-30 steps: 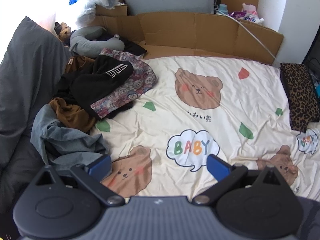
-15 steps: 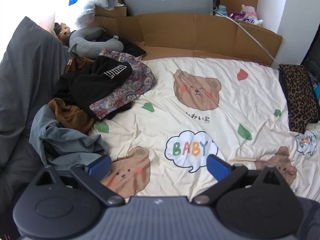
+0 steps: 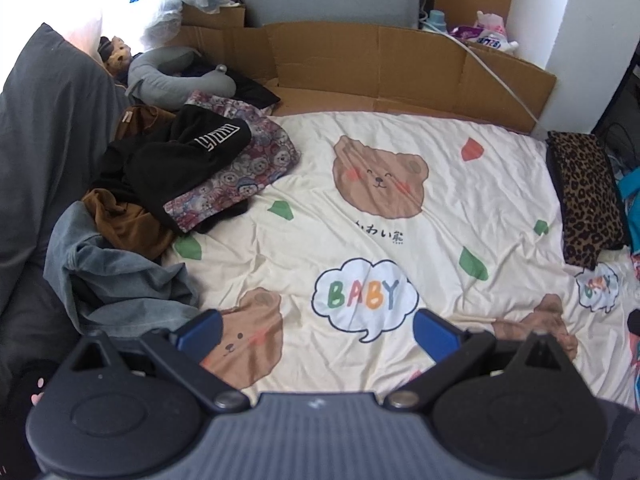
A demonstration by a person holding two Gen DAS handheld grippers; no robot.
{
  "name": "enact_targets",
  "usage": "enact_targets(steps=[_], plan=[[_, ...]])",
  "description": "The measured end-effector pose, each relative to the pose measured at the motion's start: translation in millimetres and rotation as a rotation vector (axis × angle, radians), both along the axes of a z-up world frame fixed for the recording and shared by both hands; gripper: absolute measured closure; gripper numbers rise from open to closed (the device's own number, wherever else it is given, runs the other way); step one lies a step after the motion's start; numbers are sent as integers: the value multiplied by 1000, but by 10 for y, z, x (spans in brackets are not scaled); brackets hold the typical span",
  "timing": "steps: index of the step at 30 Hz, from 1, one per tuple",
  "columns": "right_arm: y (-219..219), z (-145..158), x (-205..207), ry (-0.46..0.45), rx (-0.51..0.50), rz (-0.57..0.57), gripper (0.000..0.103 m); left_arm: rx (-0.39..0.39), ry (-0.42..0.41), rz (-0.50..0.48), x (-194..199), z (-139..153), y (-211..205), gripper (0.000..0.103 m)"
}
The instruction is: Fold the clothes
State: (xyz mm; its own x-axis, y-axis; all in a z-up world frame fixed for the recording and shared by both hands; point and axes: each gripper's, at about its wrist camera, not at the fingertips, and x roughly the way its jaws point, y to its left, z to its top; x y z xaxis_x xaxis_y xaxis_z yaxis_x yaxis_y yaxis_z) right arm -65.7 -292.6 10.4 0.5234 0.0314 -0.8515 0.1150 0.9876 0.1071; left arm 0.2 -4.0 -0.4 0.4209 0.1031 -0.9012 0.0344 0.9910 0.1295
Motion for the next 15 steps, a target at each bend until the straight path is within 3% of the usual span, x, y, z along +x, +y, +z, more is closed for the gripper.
enact_targets(steps=[15], plan=[[84, -8, 12, -4, -3, 10, 0, -22, -2, 21, -3, -4, 87, 1]])
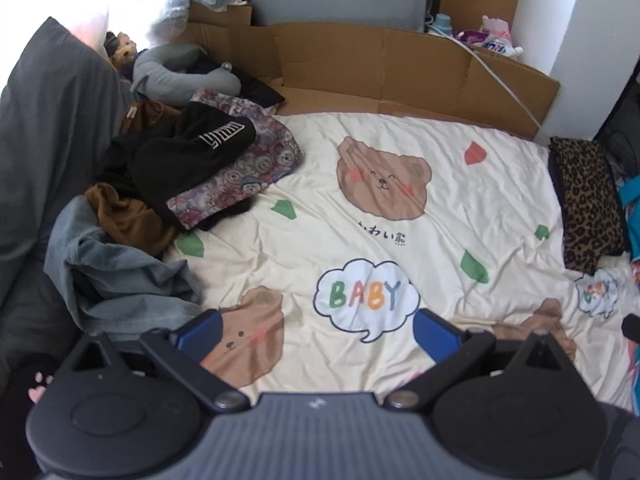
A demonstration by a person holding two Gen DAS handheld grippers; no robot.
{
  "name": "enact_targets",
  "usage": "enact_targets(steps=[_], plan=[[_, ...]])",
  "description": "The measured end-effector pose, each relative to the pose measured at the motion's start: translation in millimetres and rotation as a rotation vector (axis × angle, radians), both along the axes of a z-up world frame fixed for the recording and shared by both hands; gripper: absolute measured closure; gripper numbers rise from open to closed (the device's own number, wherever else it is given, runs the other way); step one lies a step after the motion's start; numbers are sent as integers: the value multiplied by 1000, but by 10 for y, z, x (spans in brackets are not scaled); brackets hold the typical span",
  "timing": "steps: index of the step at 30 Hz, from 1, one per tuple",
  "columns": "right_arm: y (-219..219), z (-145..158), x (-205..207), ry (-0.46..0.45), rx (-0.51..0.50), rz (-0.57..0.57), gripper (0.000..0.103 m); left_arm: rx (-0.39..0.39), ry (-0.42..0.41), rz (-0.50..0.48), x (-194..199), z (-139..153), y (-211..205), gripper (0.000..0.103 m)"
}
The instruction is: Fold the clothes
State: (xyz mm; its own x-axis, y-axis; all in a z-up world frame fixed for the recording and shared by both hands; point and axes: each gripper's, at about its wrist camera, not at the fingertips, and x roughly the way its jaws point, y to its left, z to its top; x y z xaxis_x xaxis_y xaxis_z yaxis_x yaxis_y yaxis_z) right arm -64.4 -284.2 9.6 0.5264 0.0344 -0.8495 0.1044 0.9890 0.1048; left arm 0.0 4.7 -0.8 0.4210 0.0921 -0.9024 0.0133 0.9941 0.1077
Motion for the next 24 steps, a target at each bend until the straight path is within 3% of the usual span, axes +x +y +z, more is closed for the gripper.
enact_targets(steps=[11, 17, 24], plan=[[75, 28, 16, -9, 15, 40, 0, 3, -2, -8, -18, 23, -15, 1], [33, 37, 14, -11, 23, 34, 0, -22, -10, 35, -1, 61, 23, 1], [-42, 16, 0, -12, 35, 25, 0, -30, -19, -10, 40, 111, -4, 1]])
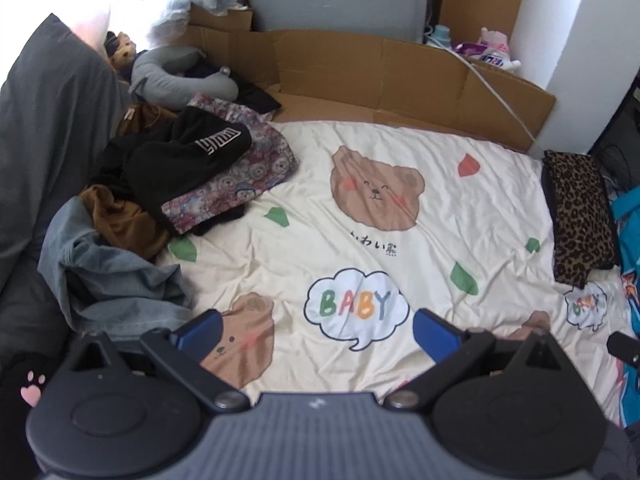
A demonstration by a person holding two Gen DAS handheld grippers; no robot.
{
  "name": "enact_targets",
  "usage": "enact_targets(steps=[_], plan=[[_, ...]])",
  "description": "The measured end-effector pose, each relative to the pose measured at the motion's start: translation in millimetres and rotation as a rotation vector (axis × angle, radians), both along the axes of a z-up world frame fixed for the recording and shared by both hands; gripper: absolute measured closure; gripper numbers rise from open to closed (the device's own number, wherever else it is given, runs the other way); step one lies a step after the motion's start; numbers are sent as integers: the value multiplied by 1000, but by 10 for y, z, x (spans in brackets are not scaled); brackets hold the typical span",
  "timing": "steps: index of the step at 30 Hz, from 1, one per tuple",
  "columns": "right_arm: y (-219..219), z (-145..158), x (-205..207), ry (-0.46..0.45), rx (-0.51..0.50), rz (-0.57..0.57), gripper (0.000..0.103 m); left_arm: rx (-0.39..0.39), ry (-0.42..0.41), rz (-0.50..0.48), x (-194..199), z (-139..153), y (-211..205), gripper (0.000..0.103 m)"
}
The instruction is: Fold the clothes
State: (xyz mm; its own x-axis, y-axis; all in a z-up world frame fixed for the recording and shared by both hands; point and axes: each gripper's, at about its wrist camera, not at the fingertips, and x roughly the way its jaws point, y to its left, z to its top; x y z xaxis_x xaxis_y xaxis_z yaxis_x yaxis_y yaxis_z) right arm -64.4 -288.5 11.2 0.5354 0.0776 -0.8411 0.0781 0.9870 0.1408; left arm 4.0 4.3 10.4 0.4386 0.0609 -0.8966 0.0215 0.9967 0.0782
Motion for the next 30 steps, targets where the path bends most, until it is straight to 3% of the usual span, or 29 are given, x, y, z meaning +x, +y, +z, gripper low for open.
enact_targets(steps=[8, 11, 15, 22, 27, 30], plan=[[-35, 41, -33, -54, 36, 22, 1, -69, -57, 34, 54, 124, 320, 7], [-33, 60, -23, -77, 45, 36, 0, -90, -109, 60, 52, 192, 483, 20], [-102, 143, -19, -154, 63, 1, 1, -112, -143, 77, 70, 236, 646, 21], [-110, 311, -26, -296, -4, -26, 1, -59, -177, 62, 129, 204, 862, 20], [-54, 257, 29, -280, 8, -1, 1, 39, -241, -2, 168, 198, 902, 21], [-8, 218, 42, -283, 20, 16, 1, 27, -243, 9, 218, 175, 978, 21]])
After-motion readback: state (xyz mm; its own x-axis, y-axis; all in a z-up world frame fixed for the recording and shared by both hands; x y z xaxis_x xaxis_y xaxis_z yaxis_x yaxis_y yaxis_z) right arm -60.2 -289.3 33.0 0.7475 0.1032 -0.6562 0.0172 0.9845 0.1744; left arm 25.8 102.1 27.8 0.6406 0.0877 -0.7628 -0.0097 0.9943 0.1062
